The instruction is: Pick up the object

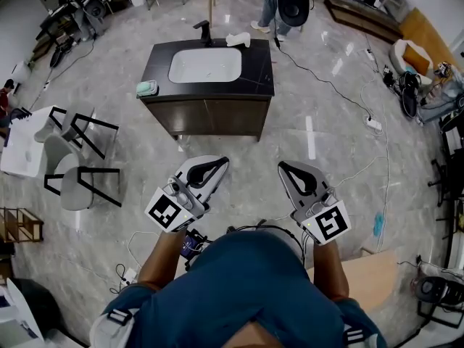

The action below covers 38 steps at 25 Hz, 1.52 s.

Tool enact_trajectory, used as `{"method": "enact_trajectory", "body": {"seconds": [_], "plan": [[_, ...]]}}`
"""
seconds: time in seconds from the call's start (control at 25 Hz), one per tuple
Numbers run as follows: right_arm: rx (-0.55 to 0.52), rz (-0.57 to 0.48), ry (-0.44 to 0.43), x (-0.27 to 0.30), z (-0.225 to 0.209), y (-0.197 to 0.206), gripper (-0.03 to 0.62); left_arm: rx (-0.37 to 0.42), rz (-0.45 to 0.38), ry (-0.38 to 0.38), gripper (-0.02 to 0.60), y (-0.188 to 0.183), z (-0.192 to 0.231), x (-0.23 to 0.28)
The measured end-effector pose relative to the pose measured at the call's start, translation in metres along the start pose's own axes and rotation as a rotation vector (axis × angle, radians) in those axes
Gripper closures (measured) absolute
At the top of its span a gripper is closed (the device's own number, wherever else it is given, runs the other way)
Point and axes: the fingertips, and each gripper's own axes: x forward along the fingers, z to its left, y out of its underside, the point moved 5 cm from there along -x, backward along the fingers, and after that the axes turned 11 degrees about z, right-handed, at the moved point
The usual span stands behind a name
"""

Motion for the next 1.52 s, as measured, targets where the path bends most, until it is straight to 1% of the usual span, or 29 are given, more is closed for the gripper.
{"method": "enact_trajectory", "body": {"seconds": [0.08, 0.32, 0.44, 0.52, 0.64, 0.8, 0.92, 1.08, 1.16, 1.24, 1.32, 1.4, 1.52], "plan": [[-0.007, 0.0, 0.0, 0.007, -0.011, 0.001, 0.579, -0.002, 0.011, -0.001, 0.578, 0.005, 0.009, 0.007], [-0.03, -0.013, -0.032, 0.033, -0.055, 0.005, 0.579, 0.007, -0.015, -0.048, 0.578, 0.002, 0.04, 0.037], [-0.01, -0.015, -0.055, 0.046, -0.081, 0.004, 0.579, 0.013, 0.006, -0.061, 0.578, 0.002, 0.054, 0.057], [-0.018, -0.026, -0.068, 0.052, -0.097, 0.003, 0.58, 0.006, 0.026, -0.073, 0.578, 0.0, 0.064, 0.071], [-0.033, -0.031, -0.087, 0.06, -0.123, 0.005, 0.579, 0.018, -0.002, -0.099, 0.578, -0.003, 0.075, 0.092], [-0.011, -0.027, -0.114, 0.069, -0.147, 0.014, 0.579, 0.015, 0.038, -0.116, 0.578, 0.006, 0.084, 0.114], [-0.005, -0.023, -0.126, 0.076, -0.161, 0.018, 0.579, 0.022, 0.013, -0.135, 0.578, 0.008, 0.095, 0.126], [0.001, -0.002, -0.127, 0.092, -0.174, 0.021, 0.579, 0.002, 0.046, -0.12, 0.577, 0.012, 0.113, 0.134], [0.0, 0.013, -0.118, 0.106, -0.181, 0.021, 0.579, -0.009, 0.04, -0.119, 0.578, 0.016, 0.131, 0.136], [-0.005, 0.007, -0.102, 0.121, -0.187, 0.017, 0.579, -0.016, 0.04, -0.103, 0.578, 0.019, 0.149, 0.14], [0.0, -0.004, -0.085, 0.132, -0.189, 0.011, 0.58, -0.003, 0.04, -0.076, 0.578, 0.016, 0.165, 0.143], [0.011, 0.006, -0.074, 0.145, -0.191, 0.007, 0.58, 0.013, 0.02, -0.062, 0.578, 0.011, 0.183, 0.145], [0.013, 0.013, -0.051, 0.165, -0.198, 0.003, 0.58, 0.01, 0.021, -0.039, 0.578, 0.008, 0.206, 0.148]]}}
